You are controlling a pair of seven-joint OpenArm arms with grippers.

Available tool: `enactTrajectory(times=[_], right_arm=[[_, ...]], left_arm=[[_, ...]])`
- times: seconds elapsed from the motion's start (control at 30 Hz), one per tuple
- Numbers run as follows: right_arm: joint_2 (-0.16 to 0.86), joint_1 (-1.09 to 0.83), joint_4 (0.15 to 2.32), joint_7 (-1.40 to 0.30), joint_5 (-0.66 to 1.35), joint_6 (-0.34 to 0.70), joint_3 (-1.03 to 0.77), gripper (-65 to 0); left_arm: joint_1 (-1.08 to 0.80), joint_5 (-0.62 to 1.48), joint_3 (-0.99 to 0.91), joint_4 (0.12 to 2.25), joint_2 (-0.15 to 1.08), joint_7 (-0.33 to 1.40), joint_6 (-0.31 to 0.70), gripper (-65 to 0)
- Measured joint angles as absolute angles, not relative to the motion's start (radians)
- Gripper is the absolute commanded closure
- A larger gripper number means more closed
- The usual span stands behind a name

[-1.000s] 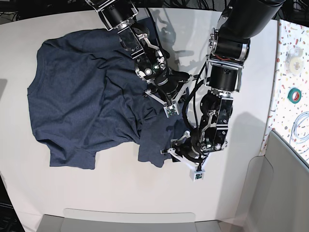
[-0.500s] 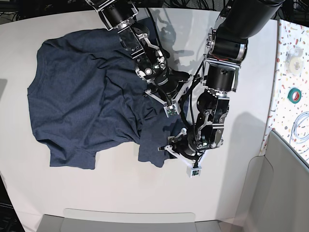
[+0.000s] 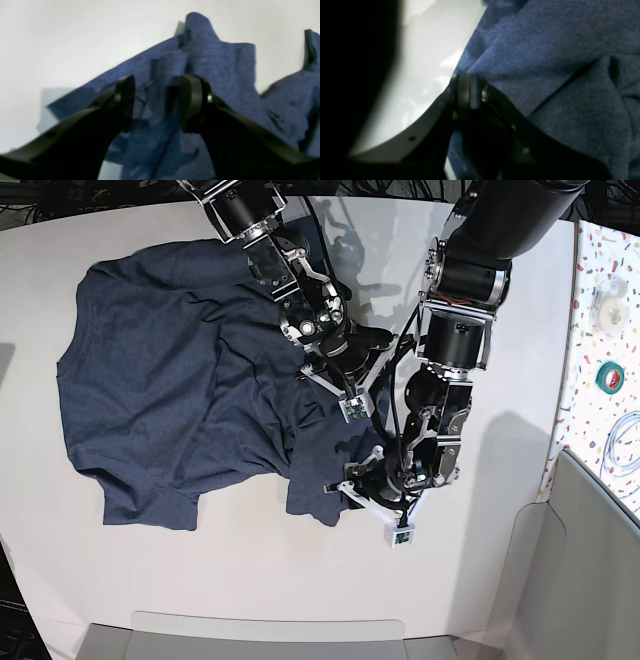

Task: Layout the t-shirt on the table in an organized manner, then fold the t-shirt properly
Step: 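Pull the hem corners apart, left gripper away from the right gripper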

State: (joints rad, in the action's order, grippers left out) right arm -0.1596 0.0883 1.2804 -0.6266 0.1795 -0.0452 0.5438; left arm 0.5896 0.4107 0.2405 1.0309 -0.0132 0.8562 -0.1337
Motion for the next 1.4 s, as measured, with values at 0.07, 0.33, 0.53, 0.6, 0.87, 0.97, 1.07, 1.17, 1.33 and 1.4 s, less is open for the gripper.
enactTrajectory(times=[0.07,0.33,0.53,0.6,0.87,0.97,1.07,1.17,1.33,1.4], right_arm=[[-0.16,0.088,1.28,-0.627,0.18,-0.045,0.544,-4.5],[-0.16,0.088,1.281,-0.627,0.179,-0.045,0.544,-4.5],[-0.161,0.086,1.282,-0.626,0.179,-0.046,0.544,-4.4],[-0.162,0.086,1.282,-0.626,0.179,-0.046,0.544,-4.4],[-0.163,0.083,1.291,-0.635,0.182,-0.042,0.537,-4.7],[-0.16,0.071,1.338,-0.685,0.183,-0.046,0.536,-4.7],[-0.139,0.057,1.397,-0.73,0.189,-0.05,0.537,-4.7],[-0.123,0.033,1.471,-0.77,0.18,-0.068,0.534,-4.7],[-0.083,-0.022,1.652,-0.778,0.179,-0.069,0.532,-4.7],[-0.067,-0.042,1.736,-0.771,0.187,-0.064,0.525,-4.7]], left_arm=[[0.588,0.411,0.241,1.031,-0.02,0.856,-0.134,-28.6],[0.575,0.411,0.241,1.028,-0.017,0.846,-0.134,-22.0],[0.572,0.41,0.237,0.939,-0.019,0.763,-0.134,-1.2],[0.57,0.414,0.234,0.929,-0.019,0.74,-0.131,0.0],[0.49,0.41,0.171,1.222,-0.015,0.77,-0.135,0.0],[0.473,0.411,0.163,1.351,0.033,0.864,-0.131,0.0],[0.461,0.403,0.159,1.424,0.065,0.911,-0.138,0.0],[0.439,0.414,0.16,1.488,0.084,0.916,-0.132,0.0],[0.4,0.41,0.163,1.569,0.163,0.915,-0.136,0.0],[0.376,0.404,0.161,1.592,0.196,0.915,-0.138,0.0]])
